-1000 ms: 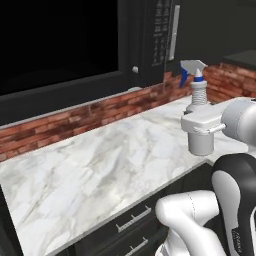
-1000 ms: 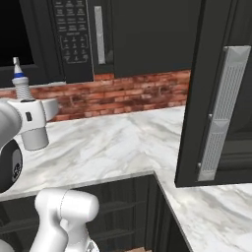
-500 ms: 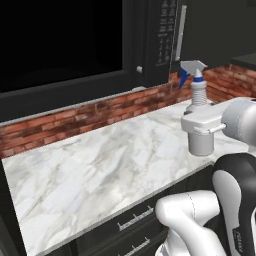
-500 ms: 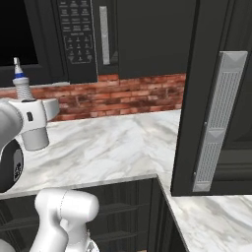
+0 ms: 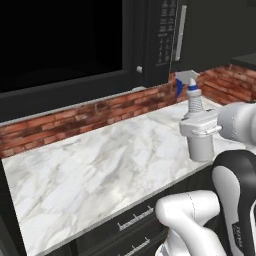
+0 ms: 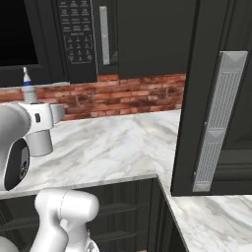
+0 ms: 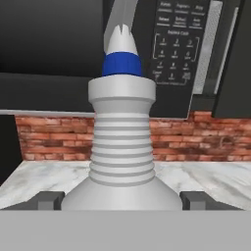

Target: Move the cutting board and knife to the sink. Then move spray from the cabinet to the counter.

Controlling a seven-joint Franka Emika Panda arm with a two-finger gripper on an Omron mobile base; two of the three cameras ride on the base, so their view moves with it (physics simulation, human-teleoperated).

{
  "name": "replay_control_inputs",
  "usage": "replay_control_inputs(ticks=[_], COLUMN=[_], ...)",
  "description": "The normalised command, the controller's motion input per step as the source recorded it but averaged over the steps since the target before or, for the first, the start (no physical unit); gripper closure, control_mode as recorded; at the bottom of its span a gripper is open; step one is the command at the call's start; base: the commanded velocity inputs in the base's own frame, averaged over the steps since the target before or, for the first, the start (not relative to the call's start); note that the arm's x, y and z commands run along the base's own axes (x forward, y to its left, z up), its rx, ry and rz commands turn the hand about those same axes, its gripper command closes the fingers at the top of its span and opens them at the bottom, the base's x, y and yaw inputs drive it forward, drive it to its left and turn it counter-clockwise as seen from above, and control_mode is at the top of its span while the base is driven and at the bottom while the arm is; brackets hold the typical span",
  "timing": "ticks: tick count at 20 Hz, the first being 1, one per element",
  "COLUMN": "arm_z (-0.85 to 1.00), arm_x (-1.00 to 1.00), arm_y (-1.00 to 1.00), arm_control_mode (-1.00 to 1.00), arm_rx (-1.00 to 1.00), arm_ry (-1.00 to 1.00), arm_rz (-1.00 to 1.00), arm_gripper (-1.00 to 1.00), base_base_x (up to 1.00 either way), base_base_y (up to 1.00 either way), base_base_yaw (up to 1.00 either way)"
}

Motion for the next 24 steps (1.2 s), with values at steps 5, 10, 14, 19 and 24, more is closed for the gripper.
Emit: replay_control_inputs(ticks=[5,10,14,19,24], arm_z=[-0.55,-0.56,-0.62,-0.64,-0.64], arm_x=[0.30,0.34,0.41,0.41,0.41], arm_y=[-0.06,-0.12,-0.13,-0.02,-0.05], arm_control_mode=[-1.00,-1.00,-1.00,-1.00,-1.00], arm_rx=[0.00,0.01,0.02,0.01,0.00], arm_ry=[0.00,-0.06,-0.08,-0.05,-0.04], arm_rz=[0.00,0.00,0.01,0.03,0.04], arm_gripper=[1.00,1.00,1.00,1.00,1.00], base_base_x=[0.00,0.00,0.00,0.00,0.00], base_base_y=[0.00,0.00,0.00,0.00,0.00], base_base_yaw=[0.00,0.00,0.00,0.00,0.00])
